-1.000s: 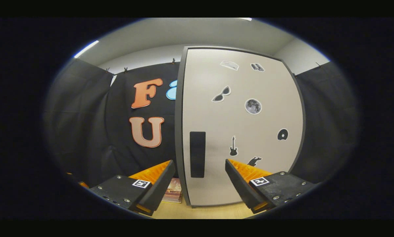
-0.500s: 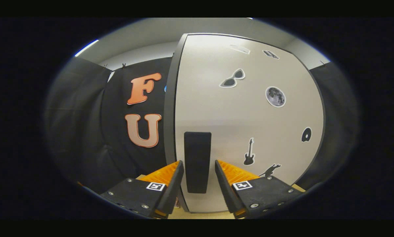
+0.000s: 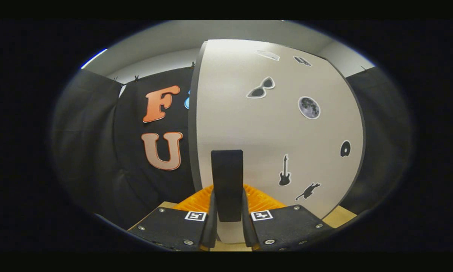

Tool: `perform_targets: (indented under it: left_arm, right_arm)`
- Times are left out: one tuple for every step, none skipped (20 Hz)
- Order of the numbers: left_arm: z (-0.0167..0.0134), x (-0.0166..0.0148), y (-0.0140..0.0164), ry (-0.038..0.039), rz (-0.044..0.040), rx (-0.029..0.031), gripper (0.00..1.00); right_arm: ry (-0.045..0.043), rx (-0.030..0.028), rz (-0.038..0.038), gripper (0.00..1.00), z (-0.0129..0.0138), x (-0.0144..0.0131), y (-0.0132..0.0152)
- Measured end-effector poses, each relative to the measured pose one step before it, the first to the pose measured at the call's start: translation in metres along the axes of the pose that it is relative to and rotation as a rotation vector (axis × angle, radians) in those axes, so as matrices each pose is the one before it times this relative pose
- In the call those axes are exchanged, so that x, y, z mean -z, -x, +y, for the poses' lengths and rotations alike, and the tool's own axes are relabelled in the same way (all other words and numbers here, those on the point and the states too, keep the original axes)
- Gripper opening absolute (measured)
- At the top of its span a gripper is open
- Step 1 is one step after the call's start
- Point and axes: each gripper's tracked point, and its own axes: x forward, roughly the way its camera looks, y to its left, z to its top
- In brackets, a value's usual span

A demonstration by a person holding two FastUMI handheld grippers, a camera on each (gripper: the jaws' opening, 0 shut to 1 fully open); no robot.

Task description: Open the cabinet door with the right hand, grasp the bottle in the cabinet with the left hand and place it on the coaster, then close the cabinet door with the right hand.

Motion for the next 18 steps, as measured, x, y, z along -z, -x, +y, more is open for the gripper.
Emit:
perform_targets:
  left_arm:
    - [-0.00092,0.00041,0.00350,-0.00295,-0.00081,0.00818,0.95]
    - [0.00001,0.00007,0.00475,-0.00406,-0.00172,0.00742,0.95]
    - [0.00197,-0.00003,0.00476,-0.00329,-0.00261,0.00664,0.95]
    - [0.00112,-0.00110,0.00430,-0.00273,-0.00489,0.00451,0.95]
    - [0.00209,-0.00078,0.00549,-0.00102,-0.00665,0.00453,0.95]
    - [-0.00024,-0.00014,0.00484,-0.00192,-0.00435,0.00849,0.95]
    - [-0.00025,0.00133,0.00468,-0.00529,-0.00073,0.00574,0.95]
    - [-0.00076,0.00028,0.00560,-0.00343,-0.00165,0.00967,0.95]
    - [-0.00130,0.00179,0.00476,-0.00182,0.00049,0.01204,0.95]
    - [-0.00116,0.00057,0.00419,-0.00413,0.00094,0.00842,0.95]
    - [0.00036,-0.00042,0.00635,-0.00391,-0.00612,0.00717,0.95]
    - [0.00048,-0.00207,0.00500,-0.00282,-0.00543,0.00568,0.95]
    - [0.00063,-0.00021,0.00469,-0.00052,-0.00573,0.00567,0.95]
    - [0.00057,-0.00079,0.00191,-0.00069,-0.00492,0.00494,0.95]
    - [0.00112,0.00155,0.00248,-0.00003,-0.00319,0.00245,0.95]
    - [0.00096,0.00101,0.00181,0.00254,0.00018,0.00415,0.95]
    - [-0.00016,0.00394,0.00261,0.00189,0.00611,0.00350,0.94]
    - [-0.00034,0.00406,0.00120,0.00266,0.00950,0.00493,0.95]
  right_arm:
    - [-0.00305,0.00724,0.00318,0.28,-0.00035,0.00013,0.00568]
    - [-0.00474,0.00858,0.00070,0.28,-0.00192,0.00054,0.00668]
    - [-0.01510,0.01234,0.00712,0.24,-0.00358,0.00038,0.01118]
    - [-0.00440,0.00851,0.00490,0.22,-0.00771,0.00110,0.01553]
    - [-0.00617,0.00912,-0.00243,0.22,-0.00676,0.00035,0.01383]
    - [-0.00662,0.00728,0.00113,0.19,-0.00655,0.00102,0.01399]
    - [-0.00398,0.00655,-0.00276,0.22,-0.00629,0.00134,0.01207]
    - [0.00012,0.00716,0.00102,0.22,-0.00618,0.00047,0.01159]
    - [0.00126,0.01020,-0.00015,0.22,-0.00623,0.00027,0.01053]
    - [-0.00256,0.01284,0.00444,0.24,-0.00381,-0.00136,0.00793]
    - [0.00239,0.00930,-0.00045,0.21,-0.00596,-0.00029,0.00786]
    - [-0.00108,0.01307,0.00044,0.18,-0.00433,-0.00184,0.00619]
    - [0.00141,0.01155,0.00096,0.18,-0.00445,0.00012,0.00687]
    - [0.00561,0.01110,-0.00142,0.16,-0.00288,-0.00031,0.00389]
    - [-0.00255,0.00965,-0.00208,0.18,-0.00297,-0.00046,0.00533]
    - [-0.00268,0.00912,-0.00195,0.18,-0.00450,-0.00242,0.00354]
    - [0.00272,0.00806,-0.00338,0.20,-0.00557,0.00110,0.00604]
    - [0.00653,0.00758,0.00116,0.18,-0.00561,0.00139,0.00519]
